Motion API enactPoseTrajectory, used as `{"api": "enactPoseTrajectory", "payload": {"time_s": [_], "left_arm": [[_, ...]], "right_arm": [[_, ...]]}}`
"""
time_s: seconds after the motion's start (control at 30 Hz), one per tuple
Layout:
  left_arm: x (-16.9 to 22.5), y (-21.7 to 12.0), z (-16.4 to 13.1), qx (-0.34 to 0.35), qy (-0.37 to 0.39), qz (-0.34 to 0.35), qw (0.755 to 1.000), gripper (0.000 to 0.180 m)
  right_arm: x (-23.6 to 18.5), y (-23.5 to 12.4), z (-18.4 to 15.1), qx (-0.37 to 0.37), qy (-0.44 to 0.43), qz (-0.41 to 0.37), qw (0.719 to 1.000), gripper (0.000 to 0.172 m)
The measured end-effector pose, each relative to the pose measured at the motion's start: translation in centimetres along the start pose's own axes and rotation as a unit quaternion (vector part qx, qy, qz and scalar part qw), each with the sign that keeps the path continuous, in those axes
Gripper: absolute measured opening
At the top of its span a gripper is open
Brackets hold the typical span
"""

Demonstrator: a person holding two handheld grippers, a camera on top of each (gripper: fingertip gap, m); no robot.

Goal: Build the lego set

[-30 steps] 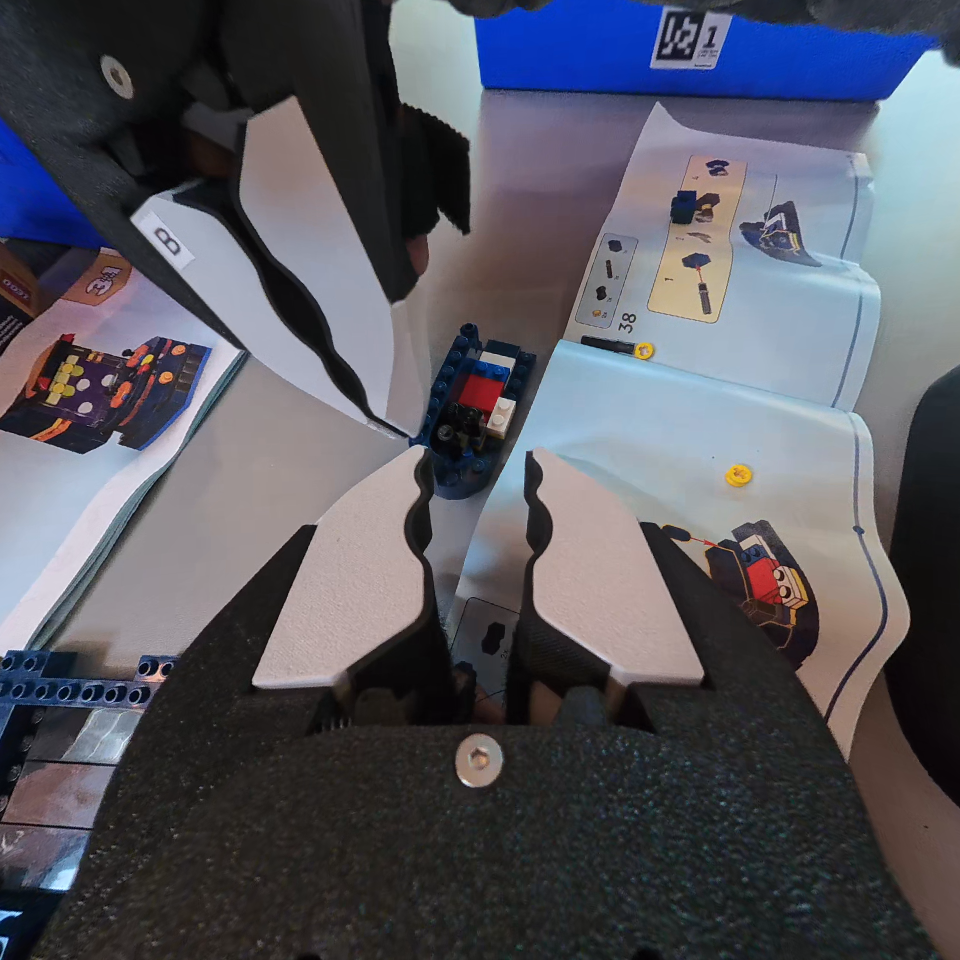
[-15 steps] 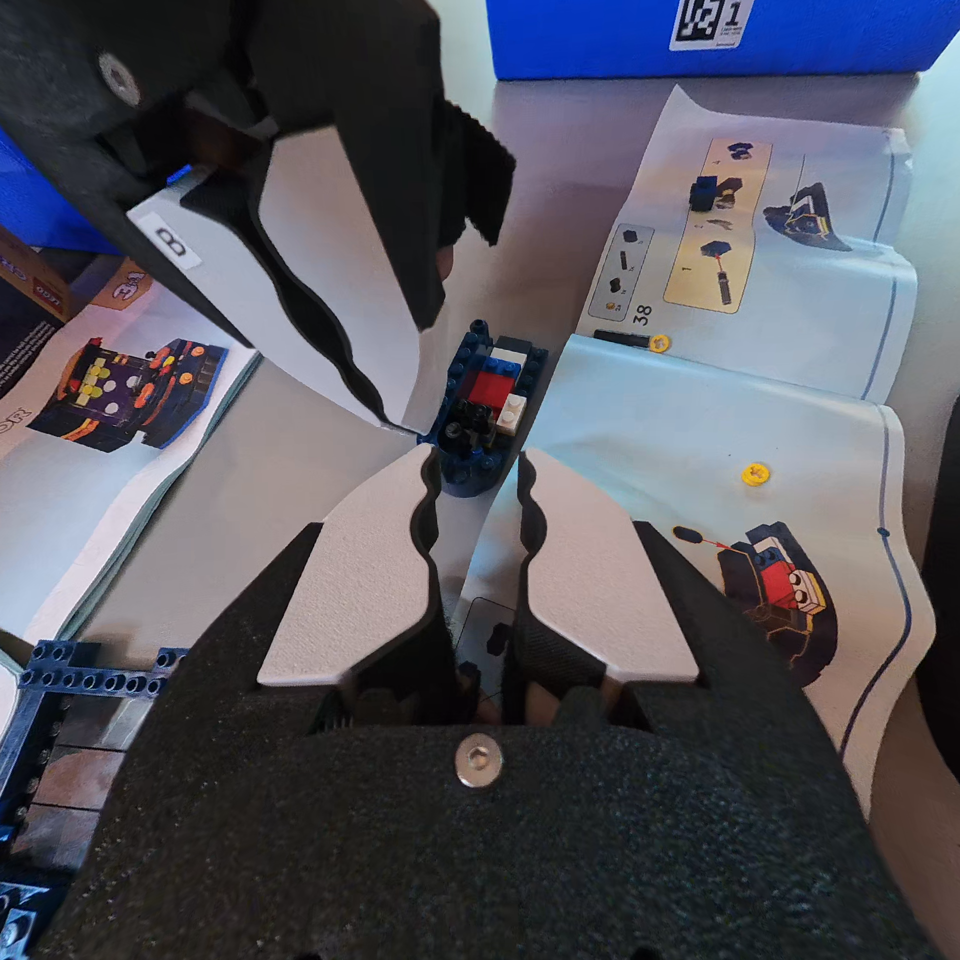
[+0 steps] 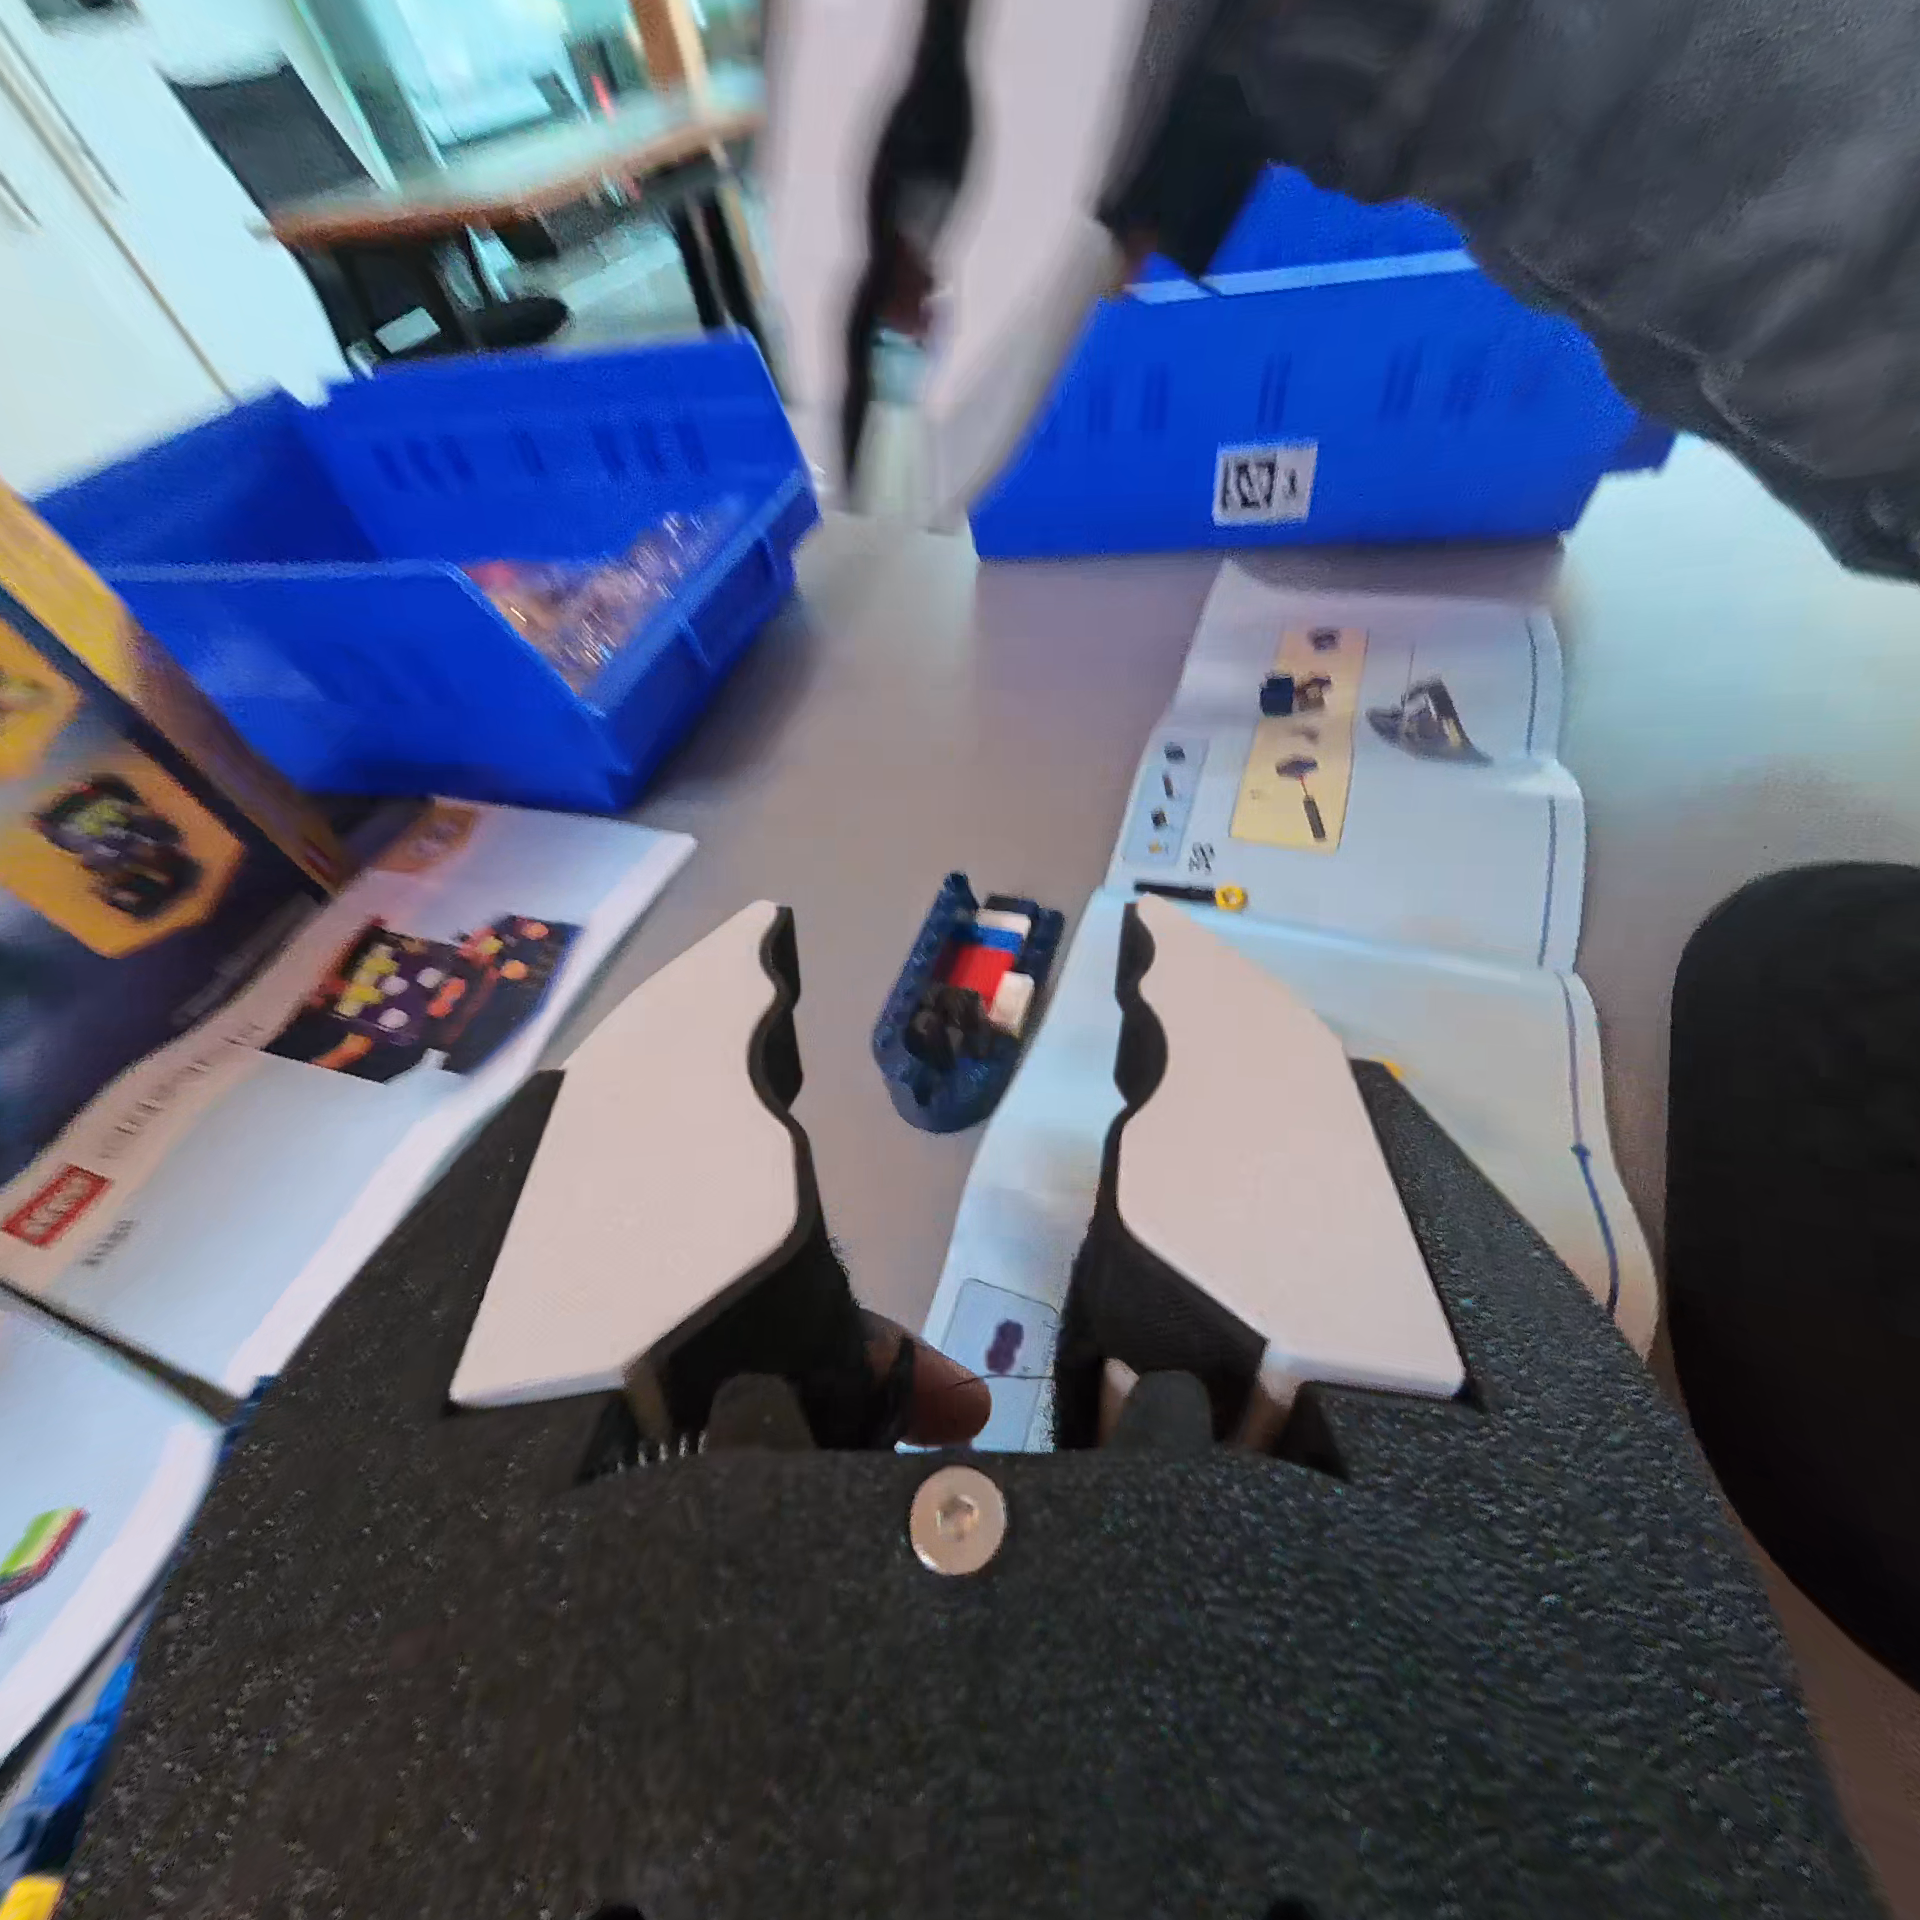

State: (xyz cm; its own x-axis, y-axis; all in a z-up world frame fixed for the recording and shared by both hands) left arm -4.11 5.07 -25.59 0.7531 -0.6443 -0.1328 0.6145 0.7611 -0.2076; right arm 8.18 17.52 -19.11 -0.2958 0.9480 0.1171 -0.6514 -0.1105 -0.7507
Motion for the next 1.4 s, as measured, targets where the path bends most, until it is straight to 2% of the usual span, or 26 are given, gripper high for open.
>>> {"api": "enactPoseTrajectory", "payload": {"time_s": [0.13,0.23,0.27,0.33,0.37,0.4,0.43,0.47,0.53,0.6,0.63,0.67,0.7,0.73,0.77,0.87,0.97,1.07,1.17,1.27,1.33,1.4], "left_arm": [[-0.9,-1.1,1.0,0.049,-0.013,0.061,0.997,0.05],[-1.0,-1.0,0.8,0.051,-0.052,0.058,0.996,0.049],[-1.4,-1.0,0.6,0.044,-0.068,0.076,0.994,0.049],[-3.1,-1.8,0.5,0.064,-0.1,0.17,0.978,0.05],[-4.0,-2.8,0.9,0.105,-0.112,0.22,0.963,0.052],[-4.7,-3.9,1.5,0.162,-0.122,0.254,0.946,0.055],[-4.9,-5.1,2.2,0.225,-0.134,0.266,0.928,0.056],[-4.9,-6.0,2.8,0.278,-0.146,0.255,0.914,0.059],[-4.8,-7.1,3.8,0.352,-0.179,0.228,0.89,0.079],[-4.4,-7.3,4.3,0.37,-0.18,0.198,0.89,0.085],[-3.7,-7.0,4.6,0.364,-0.153,0.171,0.903,0.074],[-2.5,-6.6,5.0,0.347,-0.105,0.123,0.924,0.045],[-0.8,-5.9,5.4,0.323,-0.052,0.071,0.942,0.029],[0.9,-4.9,5.8,0.291,-0.004,0.029,0.956,0.021],[2.8,-4.0,5.9,0.255,0.046,-0.011,0.966,0.012],[8.8,-1.2,4.8,0.165,0.182,-0.104,0.964,0.005],[12.2,0.5,2.9,0.093,0.29,-0.115,0.945,0.006],[13.5,0.7,2.4,0.097,0.337,-0.108,0.93,0.007],[13.1,0.6,2.5,0.098,0.302,-0.109,0.942,0.008],[12.1,0.2,2.9,0.121,0.246,-0.108,0.955,0.009],[12.6,-0.5,3.7,0.165,0.188,-0.168,0.953,0.01],[13.8,-1.5,4.6,0.227,0.141,-0.245,0.932,0.011]], "right_arm": [[-4.0,-1.9,-7.2,-0.089,0.078,-0.045,0.992,0.023],[-6.6,-1.5,-11.4,-0.123,0.09,-0.073,0.986,0.024],[-7.2,-1.4,-12.1,-0.112,0.093,-0.081,0.986,0.024],[-7.9,-1.3,-12.3,-0.068,0.103,-0.107,0.987,0.024],[-8.0,-1.1,-11.8,-0.033,0.095,-0.127,0.987,0.028],[-8.1,-0.8,-10.7,0.018,0.079,-0.144,0.986,0.04],[-8.4,-0.4,-9.3,0.077,0.061,-0.155,0.983,0.049],[-8.6,-0.1,-7.7,0.133,0.044,-0.163,0.977,0.06],[-8.8,0.0,-4.3,0.248,0.02,-0.193,0.949,0.08],[-8.9,-0.1,-1.3,0.362,0.015,-0.195,0.911,0.075],[-8.8,-0.2,-0.2,0.402,0.011,-0.194,0.895,0.069],[-8.6,-0.3,0.5,0.427,-0.001,-0.206,0.88,0.056],[-8.2,-0.4,0.8,0.443,-0.022,-0.226,0.867,0.039],[-7.8,-0.6,0.9,0.453,-0.042,-0.252,0.854,0.023],[-7.3,-0.7,0.7,0.463,-0.049,-0.278,0.84,0.013],[-6.1,-0.3,-1.2,0.488,0.001,-0.303,0.819,0.002],[-5.4,0.4,-3.2,0.483,0.069,-0.299,0.82,0.002],[-5.3,0.0,-3.4,0.482,0.062,-0.311,0.816,0.002],[-5.6,0.7,-3.2,0.465,0.053,-0.294,0.833,0.002],[-6.1,3.0,-2.9,0.419,0.045,-0.229,0.877,0.002],[-6.9,4.8,-2.1,0.371,0.04,-0.153,0.915,0.006],[-7.9,6.5,-0.1,0.318,0.025,-0.06,0.946,0.019]]}}
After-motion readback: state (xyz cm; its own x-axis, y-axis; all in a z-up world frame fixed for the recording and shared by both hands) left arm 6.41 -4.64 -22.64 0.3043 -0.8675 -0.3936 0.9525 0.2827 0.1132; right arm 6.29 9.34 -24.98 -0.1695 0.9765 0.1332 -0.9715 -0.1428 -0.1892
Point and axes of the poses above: each gripper's, where its closed fingertips meet, y out along the fingers, z out of its top, x = y × z across the jaws, the point moved 7 cm from there along -y, back along the fingers, and after that the axes turned 5 degrees about x, right-handed, at the moved point
